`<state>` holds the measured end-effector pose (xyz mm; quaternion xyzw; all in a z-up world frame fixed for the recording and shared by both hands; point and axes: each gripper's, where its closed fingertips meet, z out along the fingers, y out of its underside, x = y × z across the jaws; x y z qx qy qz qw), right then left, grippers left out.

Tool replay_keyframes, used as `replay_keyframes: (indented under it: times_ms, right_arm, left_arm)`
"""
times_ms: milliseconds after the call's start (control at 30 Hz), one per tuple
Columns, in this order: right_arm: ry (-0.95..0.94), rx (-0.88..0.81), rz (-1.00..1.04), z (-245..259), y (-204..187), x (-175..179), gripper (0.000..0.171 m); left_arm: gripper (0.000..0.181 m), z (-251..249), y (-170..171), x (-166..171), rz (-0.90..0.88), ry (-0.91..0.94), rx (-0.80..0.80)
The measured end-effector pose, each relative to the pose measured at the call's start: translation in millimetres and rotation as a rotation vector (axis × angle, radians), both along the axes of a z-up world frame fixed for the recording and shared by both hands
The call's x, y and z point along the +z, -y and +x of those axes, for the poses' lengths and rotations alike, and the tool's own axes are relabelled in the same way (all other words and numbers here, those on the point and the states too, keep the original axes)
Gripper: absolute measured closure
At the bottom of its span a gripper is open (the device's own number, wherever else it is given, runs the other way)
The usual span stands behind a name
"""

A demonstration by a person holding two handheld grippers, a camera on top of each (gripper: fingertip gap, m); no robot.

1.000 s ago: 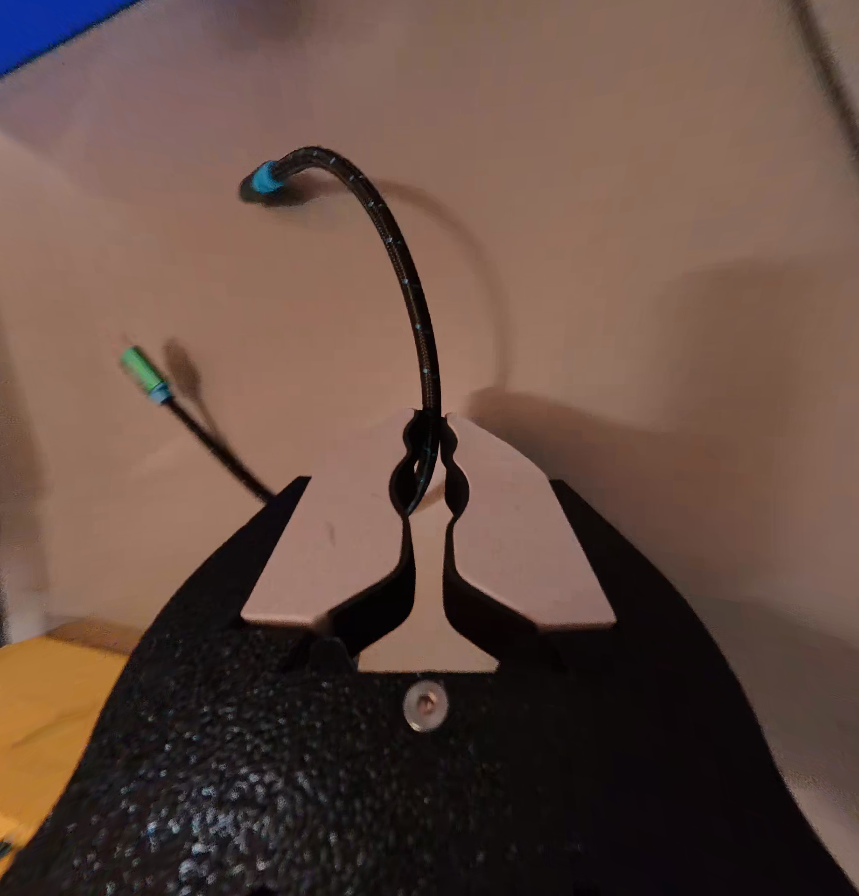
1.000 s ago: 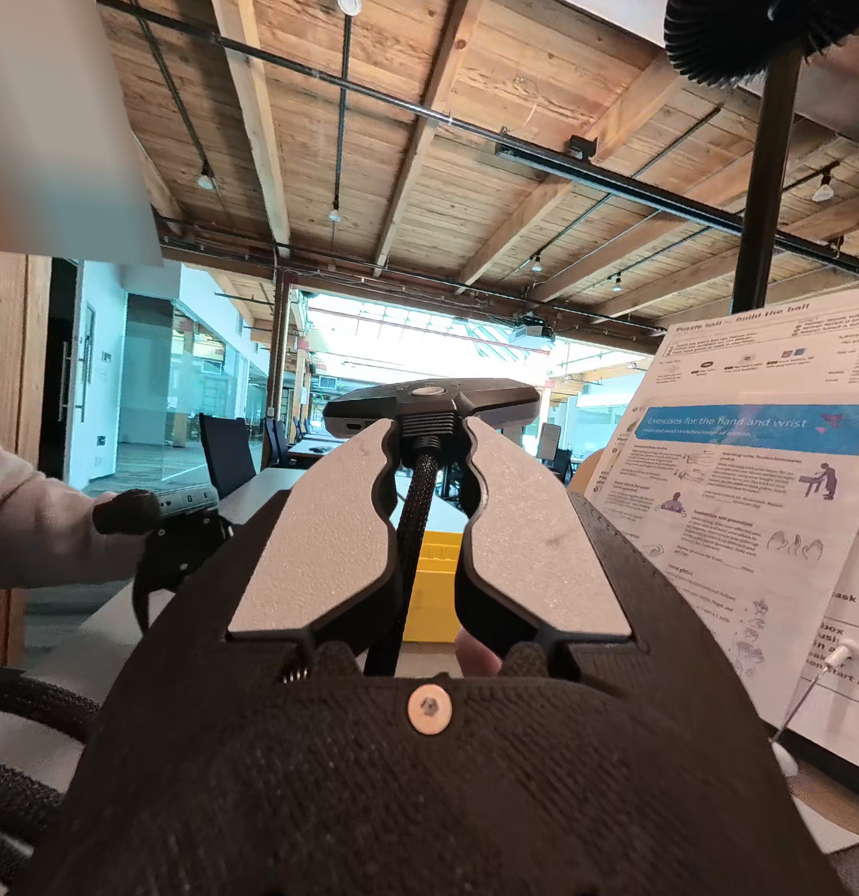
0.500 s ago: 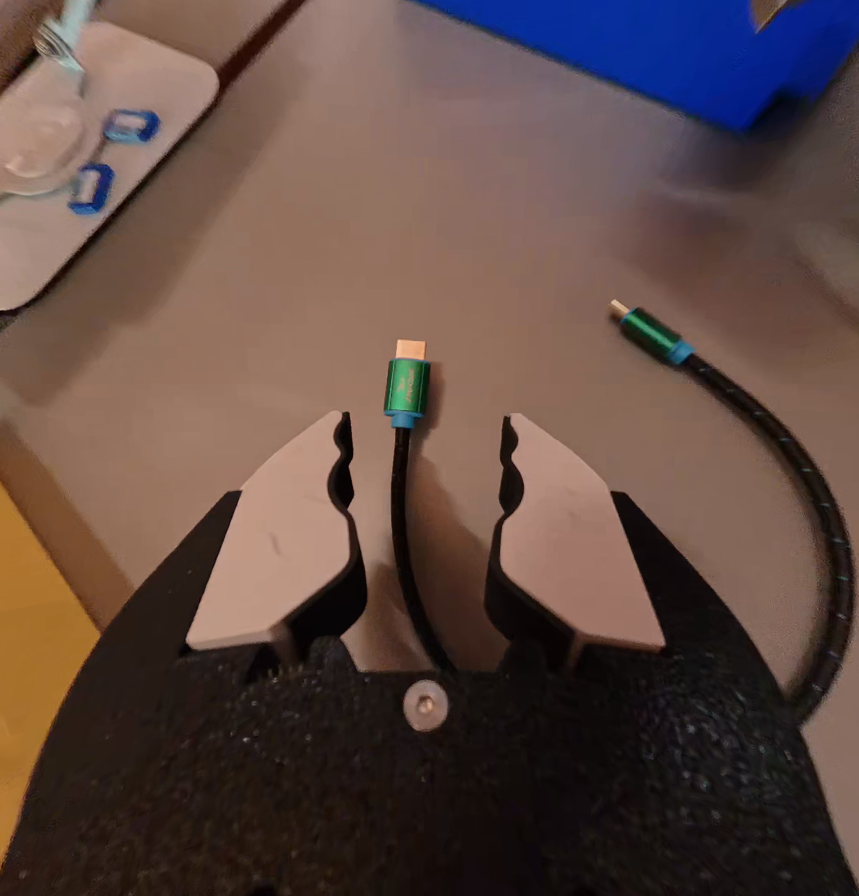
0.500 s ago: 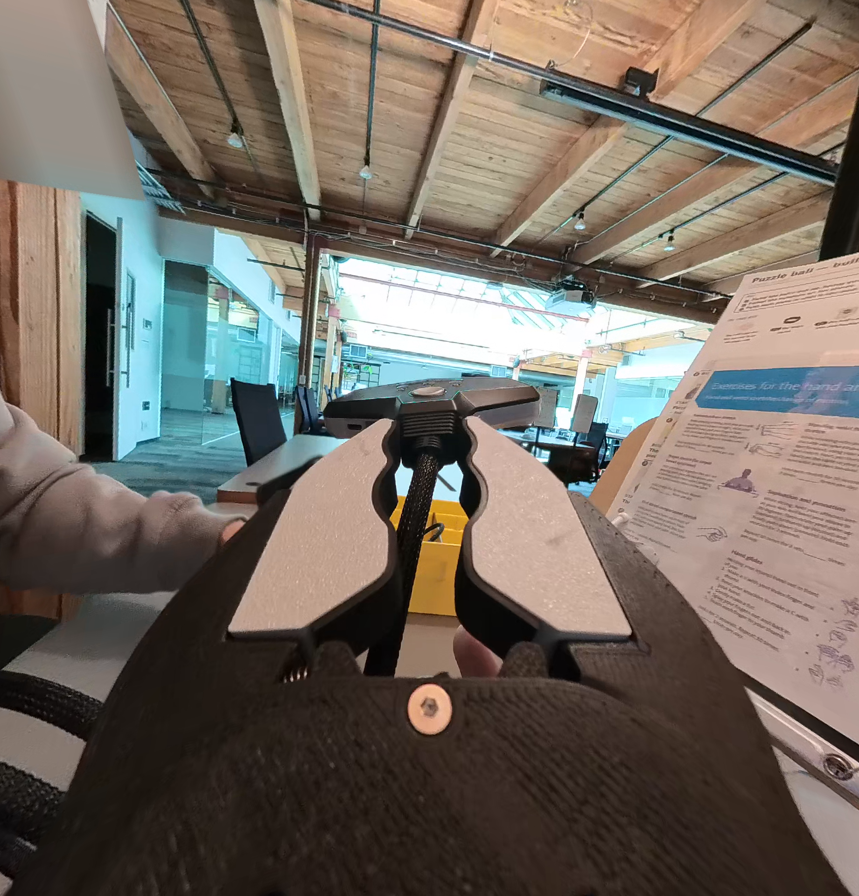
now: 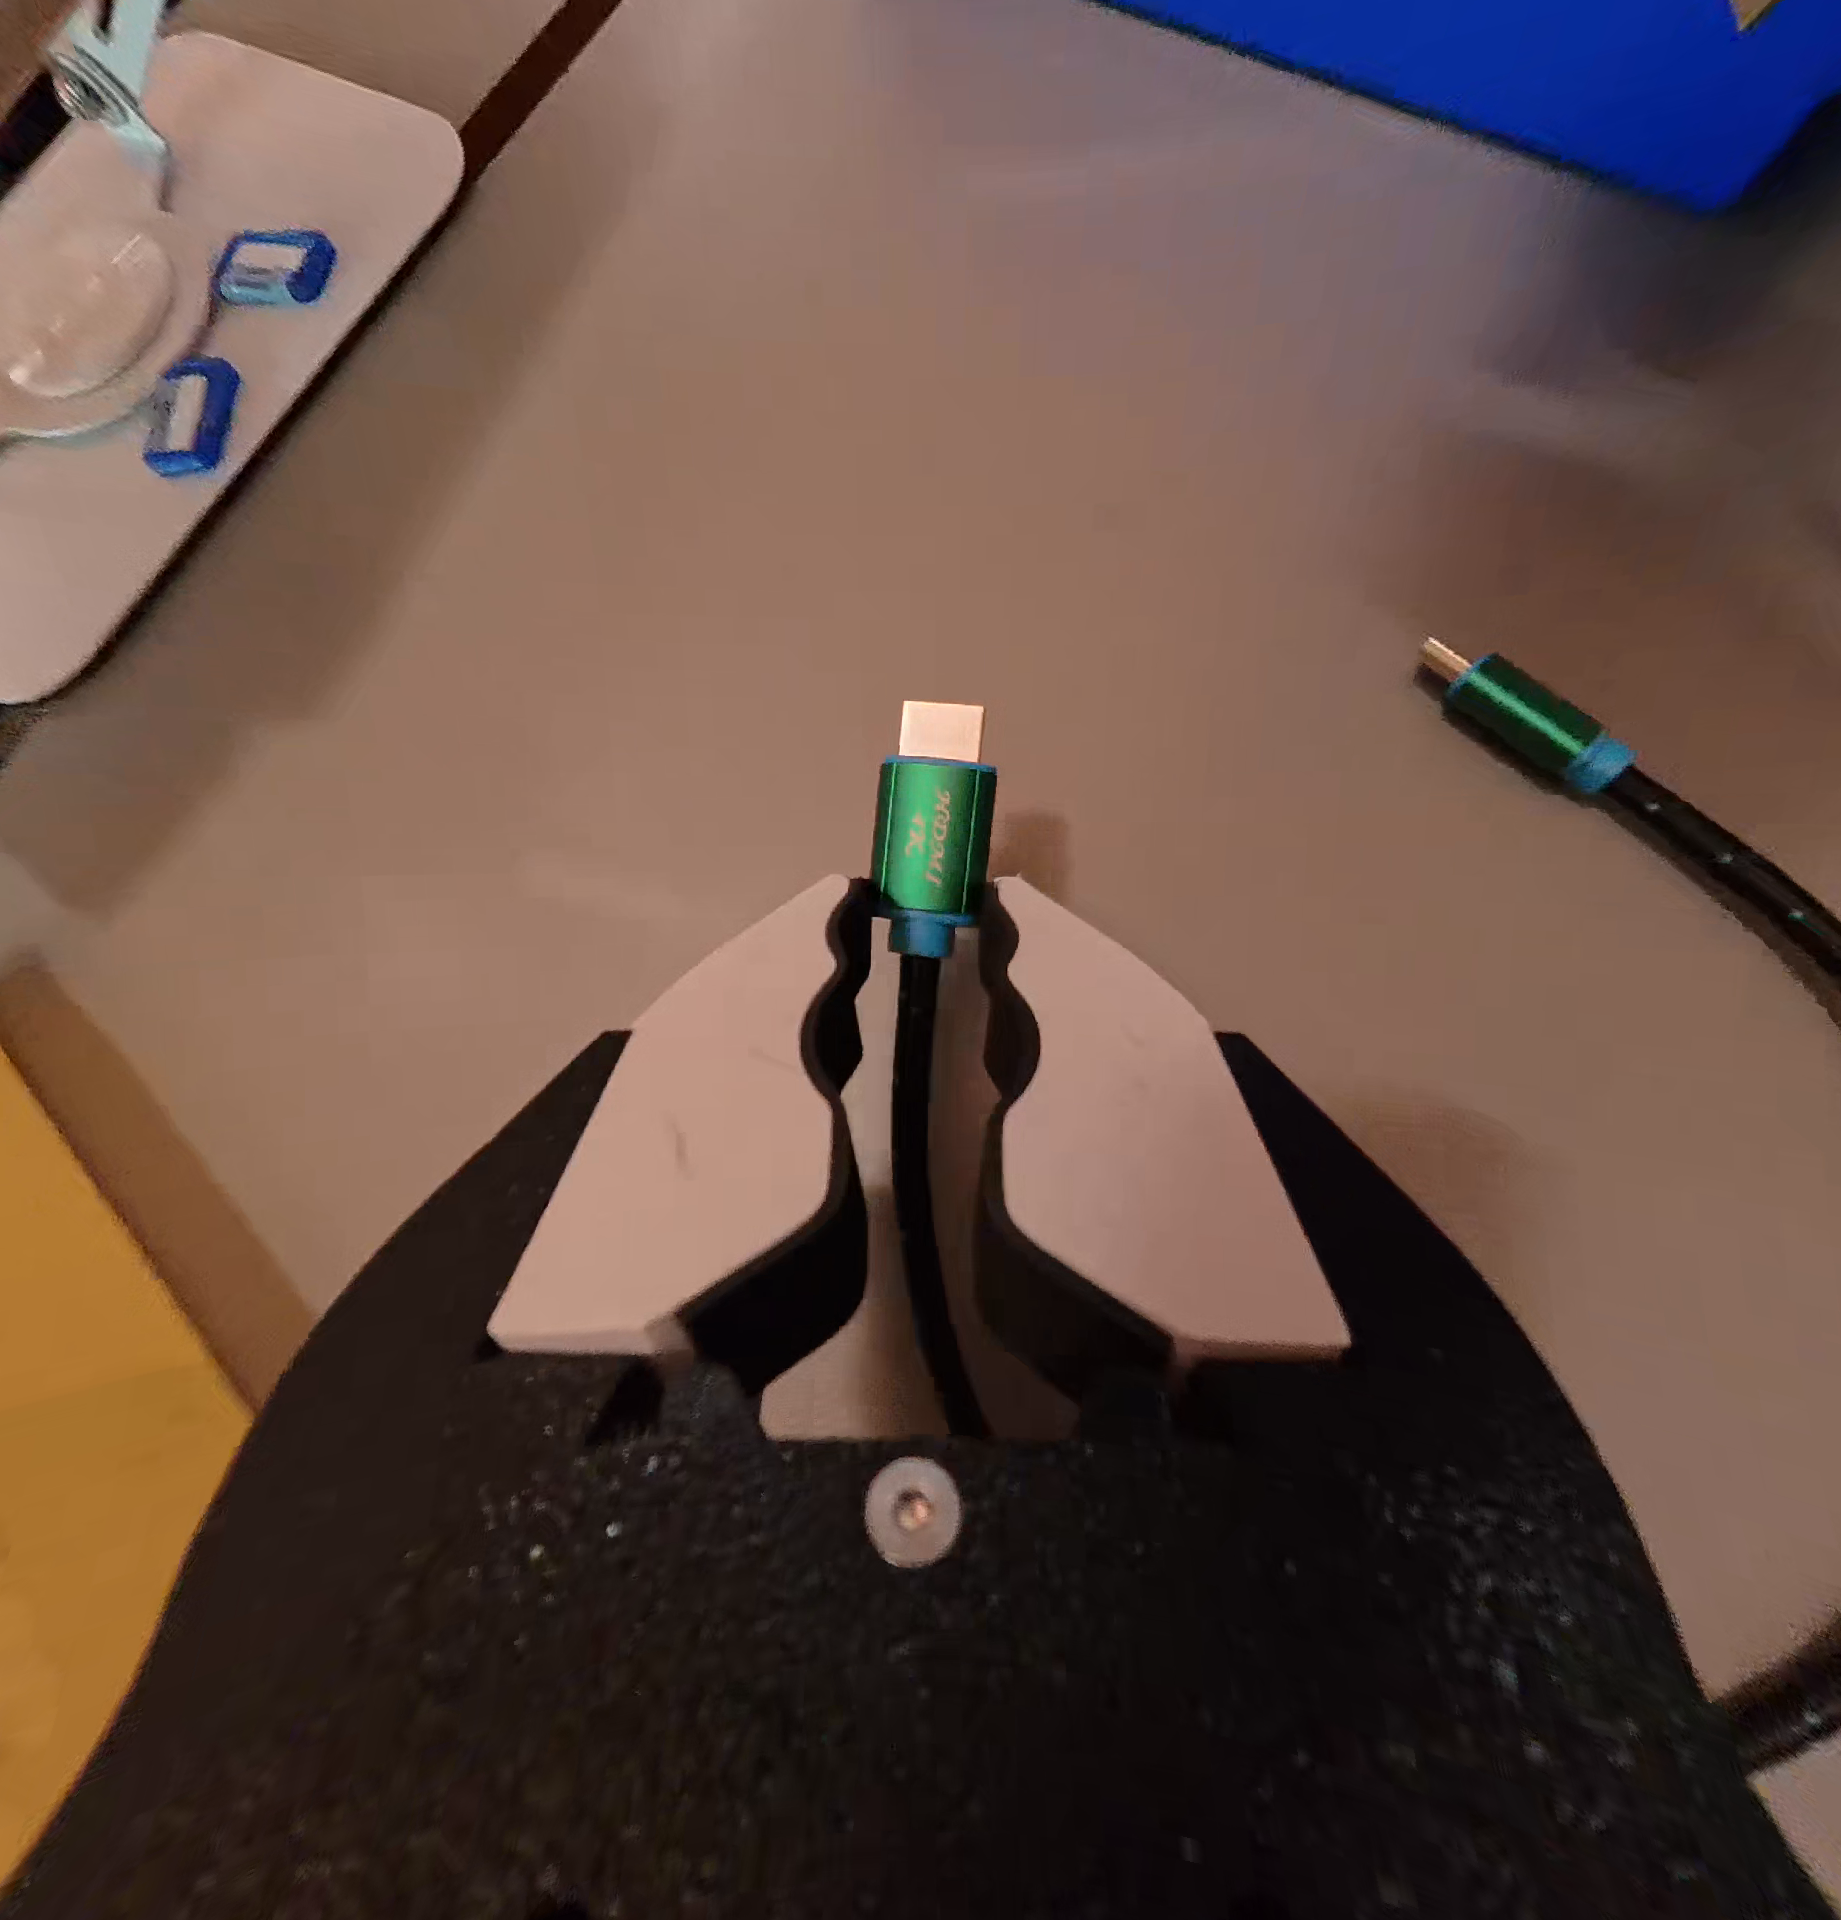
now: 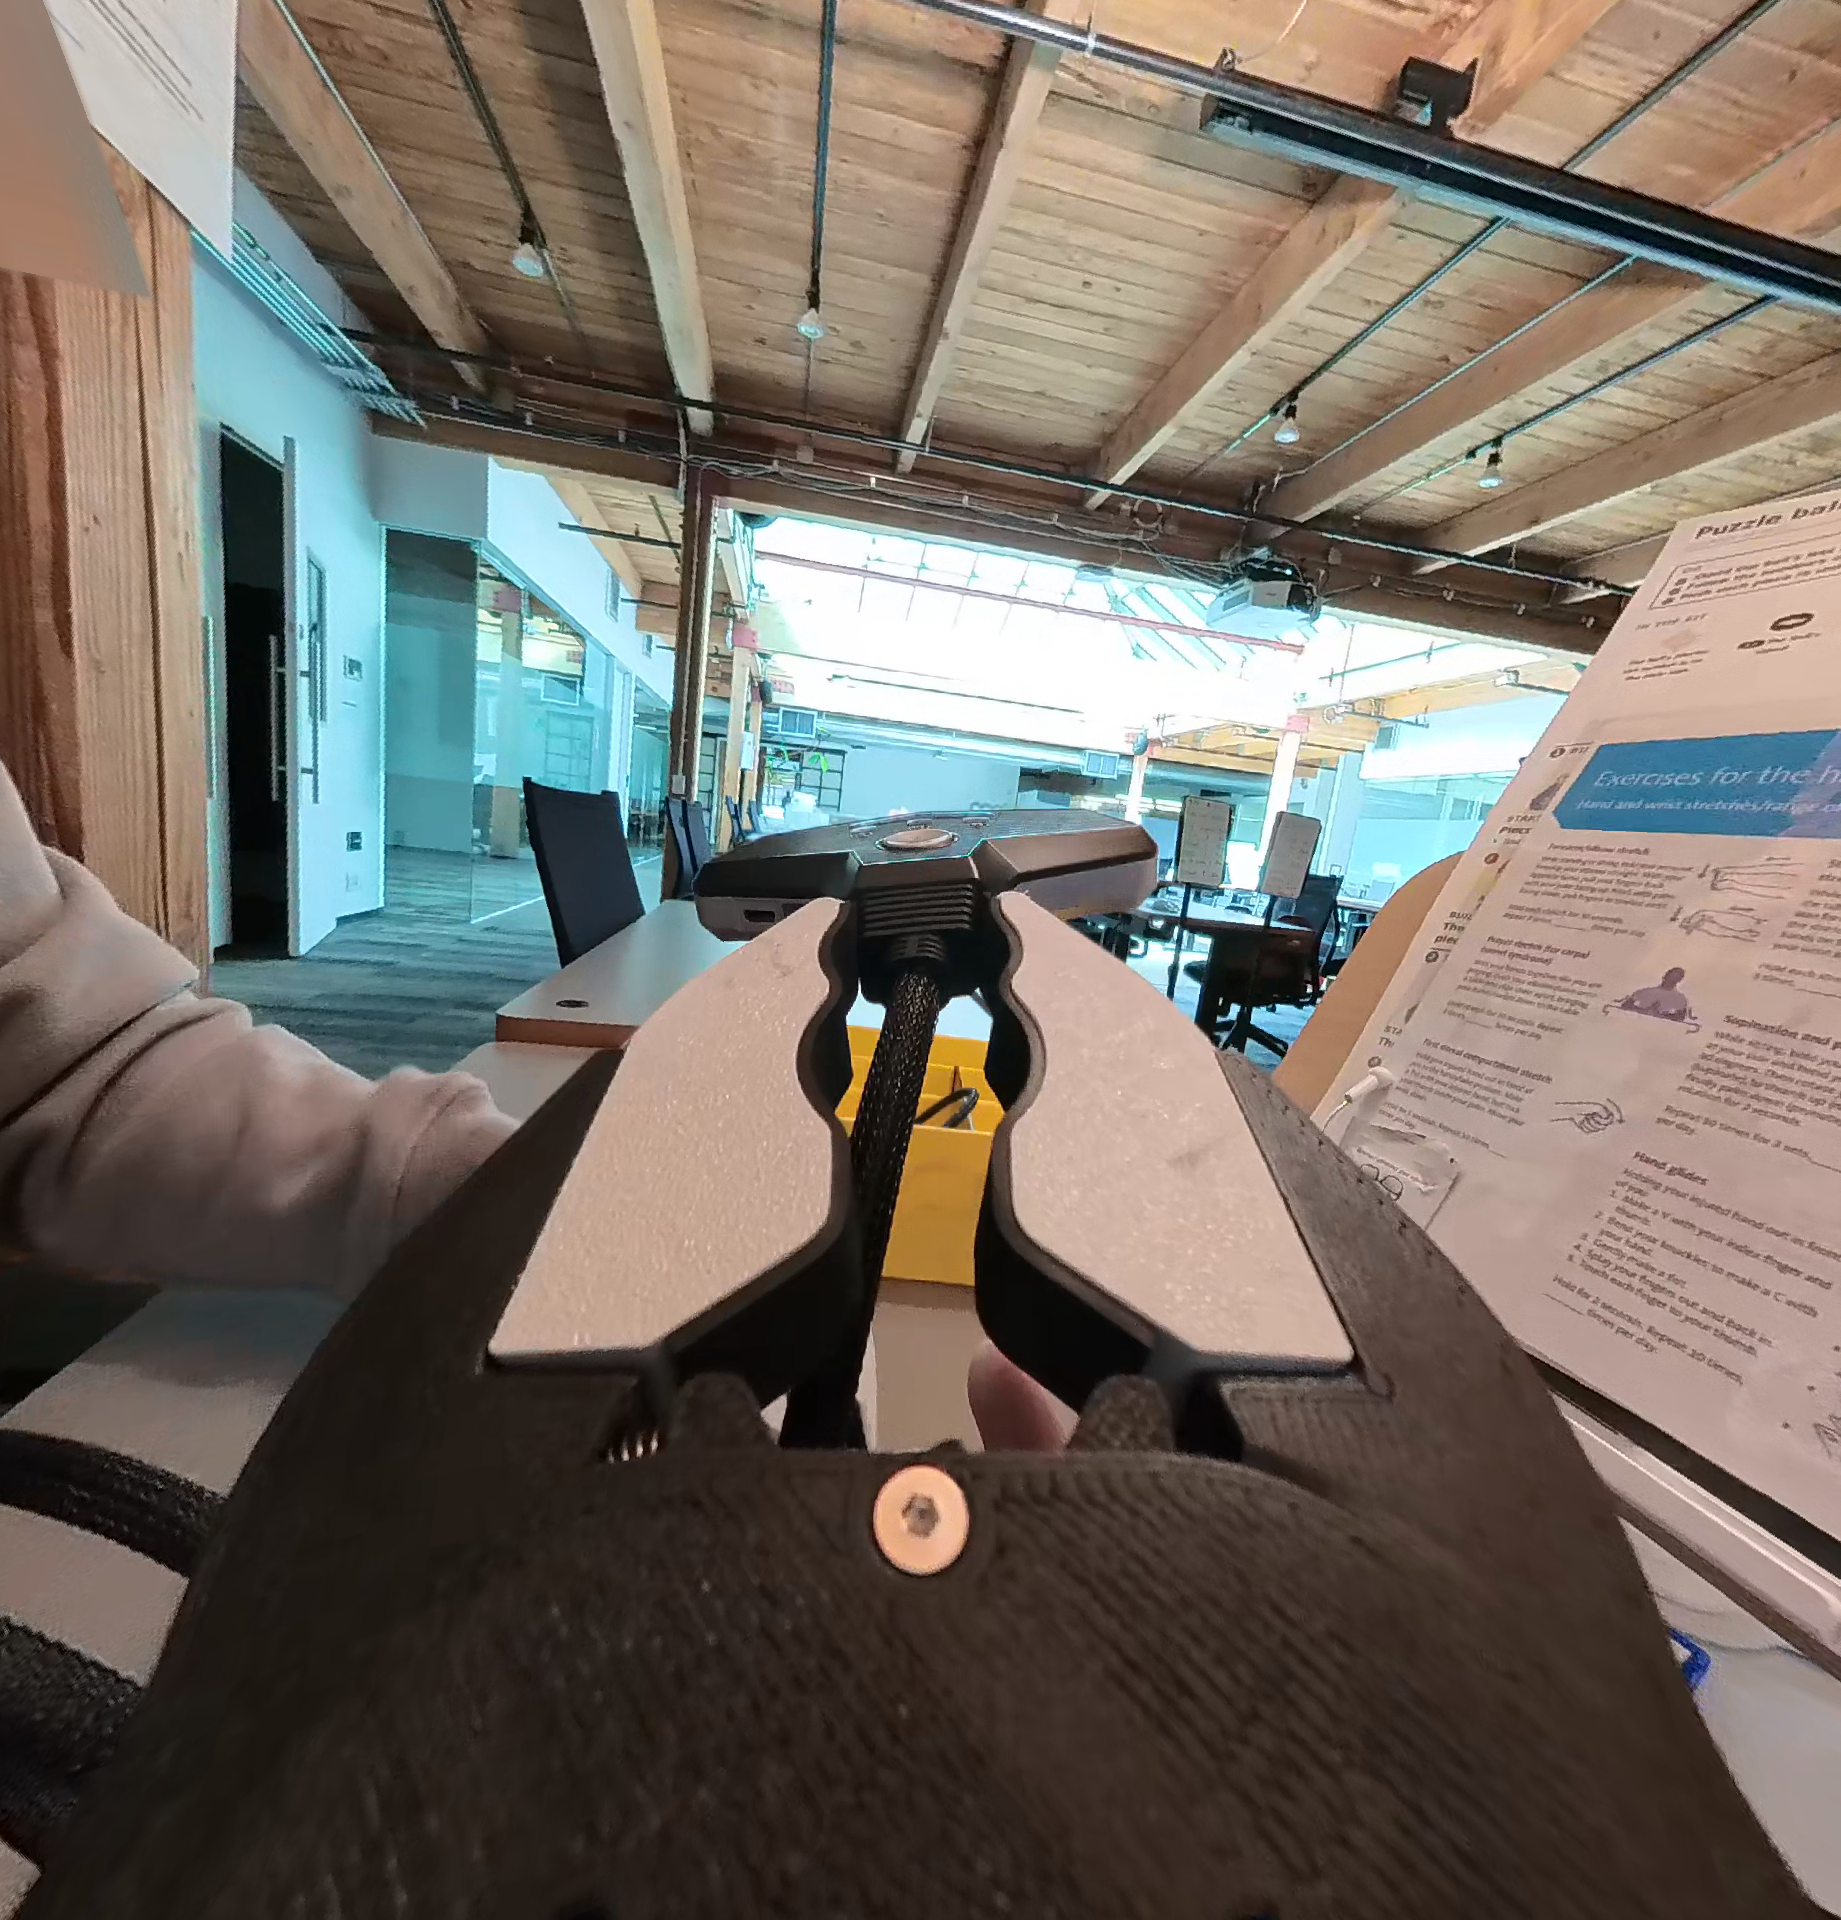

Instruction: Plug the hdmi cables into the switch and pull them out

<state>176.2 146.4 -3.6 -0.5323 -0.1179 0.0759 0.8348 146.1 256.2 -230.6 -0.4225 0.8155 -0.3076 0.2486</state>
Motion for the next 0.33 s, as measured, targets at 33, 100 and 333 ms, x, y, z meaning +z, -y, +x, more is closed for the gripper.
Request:
replay_keyframes:
  times_ms: [33,100,333]
  right_arm:
    - [0.001,0.003,-0.002,0,0,0,0.149]
    - [-0.003,0.007,0.002,0,0,0,0.149]
    - [0.004,0.057,-0.041,-4,-1,-9,0.149]
  left_arm:
    - [0.161,-1,-2,5,0.025,0.003,-0.012]
    - [0.161,-4,-3,17,0.035,0.014,-0.037]
    - [0.161,-28,3,77,0.059,-0.014,-0.171]
